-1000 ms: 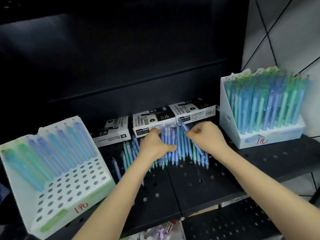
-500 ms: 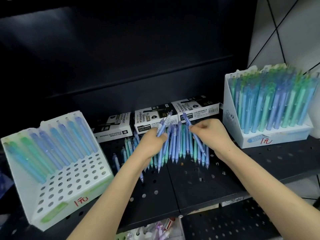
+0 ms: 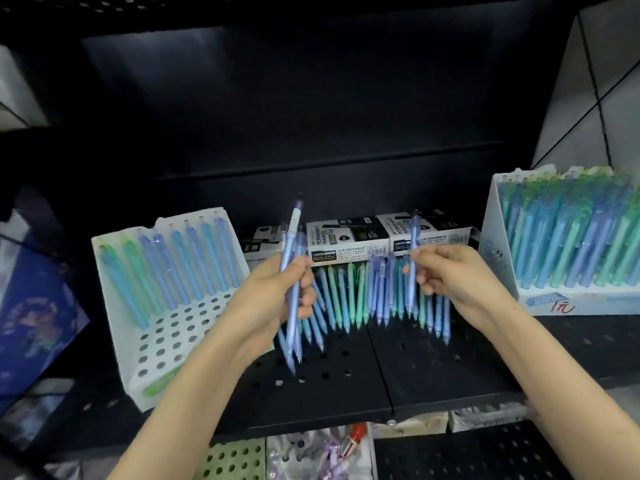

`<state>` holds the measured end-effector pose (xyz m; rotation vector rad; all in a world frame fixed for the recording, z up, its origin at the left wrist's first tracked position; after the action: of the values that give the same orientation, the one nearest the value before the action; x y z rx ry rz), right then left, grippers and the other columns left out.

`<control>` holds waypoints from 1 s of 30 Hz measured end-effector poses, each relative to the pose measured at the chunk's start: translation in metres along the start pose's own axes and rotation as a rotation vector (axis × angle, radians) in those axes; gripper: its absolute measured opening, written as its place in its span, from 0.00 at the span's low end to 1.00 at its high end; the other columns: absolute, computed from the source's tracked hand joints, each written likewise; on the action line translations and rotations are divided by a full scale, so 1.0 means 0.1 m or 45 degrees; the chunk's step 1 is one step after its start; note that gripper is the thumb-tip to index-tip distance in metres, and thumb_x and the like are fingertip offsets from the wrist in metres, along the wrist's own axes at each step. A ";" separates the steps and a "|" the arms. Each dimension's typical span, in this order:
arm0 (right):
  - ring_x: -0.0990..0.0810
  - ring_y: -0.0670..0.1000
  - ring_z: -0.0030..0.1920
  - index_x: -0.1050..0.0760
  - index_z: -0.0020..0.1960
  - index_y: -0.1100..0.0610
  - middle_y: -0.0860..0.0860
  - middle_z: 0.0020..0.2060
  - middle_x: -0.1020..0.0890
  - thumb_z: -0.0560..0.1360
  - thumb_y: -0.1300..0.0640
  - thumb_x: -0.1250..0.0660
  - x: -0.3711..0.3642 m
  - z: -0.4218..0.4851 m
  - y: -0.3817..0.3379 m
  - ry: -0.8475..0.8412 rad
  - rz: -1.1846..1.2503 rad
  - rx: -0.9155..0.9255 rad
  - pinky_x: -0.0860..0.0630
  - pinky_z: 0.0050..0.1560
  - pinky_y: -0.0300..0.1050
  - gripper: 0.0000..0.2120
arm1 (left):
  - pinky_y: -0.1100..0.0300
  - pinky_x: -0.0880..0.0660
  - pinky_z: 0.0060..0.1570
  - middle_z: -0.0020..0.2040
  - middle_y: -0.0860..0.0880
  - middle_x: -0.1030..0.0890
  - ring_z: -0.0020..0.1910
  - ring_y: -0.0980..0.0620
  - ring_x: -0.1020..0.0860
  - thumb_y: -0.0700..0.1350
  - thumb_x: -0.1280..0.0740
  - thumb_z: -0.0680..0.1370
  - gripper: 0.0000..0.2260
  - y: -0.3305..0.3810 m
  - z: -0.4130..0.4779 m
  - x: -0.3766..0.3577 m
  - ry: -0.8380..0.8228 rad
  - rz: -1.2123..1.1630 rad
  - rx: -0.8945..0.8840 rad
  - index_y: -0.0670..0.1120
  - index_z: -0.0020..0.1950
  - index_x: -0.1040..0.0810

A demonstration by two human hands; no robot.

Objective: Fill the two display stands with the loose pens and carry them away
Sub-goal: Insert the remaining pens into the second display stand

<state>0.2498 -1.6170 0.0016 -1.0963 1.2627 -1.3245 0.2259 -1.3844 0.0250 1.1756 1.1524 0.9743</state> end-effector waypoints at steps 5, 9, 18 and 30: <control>0.25 0.48 0.28 0.28 0.43 0.63 0.59 0.35 0.17 0.76 0.68 0.39 -0.44 -0.13 -0.19 -0.180 0.216 0.022 0.26 0.27 0.37 0.04 | 0.64 0.35 0.22 0.30 0.51 0.31 0.25 0.54 0.33 0.42 0.43 0.81 0.06 0.30 -0.34 0.57 0.220 -0.015 -0.226 0.43 0.48 0.30; 0.23 0.49 0.28 0.27 0.45 0.64 0.60 0.36 0.17 0.78 0.60 0.39 -1.00 -0.27 -0.35 -0.306 0.268 0.027 0.24 0.29 0.38 0.07 | 0.65 0.35 0.21 0.31 0.50 0.32 0.24 0.55 0.32 0.42 0.44 0.81 0.05 0.49 -0.54 1.14 0.429 -0.033 -0.393 0.44 0.48 0.30; 0.20 0.49 0.32 0.21 0.44 0.63 0.54 0.34 0.19 0.77 0.58 0.36 -2.14 -0.42 -0.65 -0.334 0.144 0.354 0.20 0.35 0.40 0.10 | 0.65 0.37 0.21 0.29 0.51 0.32 0.23 0.56 0.34 0.41 0.45 0.82 0.05 0.47 -0.75 1.75 0.615 -0.106 -0.410 0.43 0.48 0.30; 0.19 0.54 0.35 0.22 0.42 0.63 0.57 0.34 0.18 0.78 0.55 0.38 -2.88 -0.40 -0.64 -0.296 -0.372 0.718 0.22 0.42 0.56 0.13 | 0.66 0.36 0.21 0.29 0.52 0.30 0.23 0.57 0.33 0.41 0.42 0.80 0.04 0.40 -0.69 1.83 0.611 -0.035 -0.363 0.43 0.49 0.29</control>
<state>0.2431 -1.3267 0.0663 -1.0060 0.5159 -1.5882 0.1892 -1.1883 0.0368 0.7127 1.3413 1.3956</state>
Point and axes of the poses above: each hand's wrist, its own z-axis towards the middle knuckle, its own x-axis out of the back of the hand, y = z × x, the point moved 6 cm from there along z, towards the middle knuckle
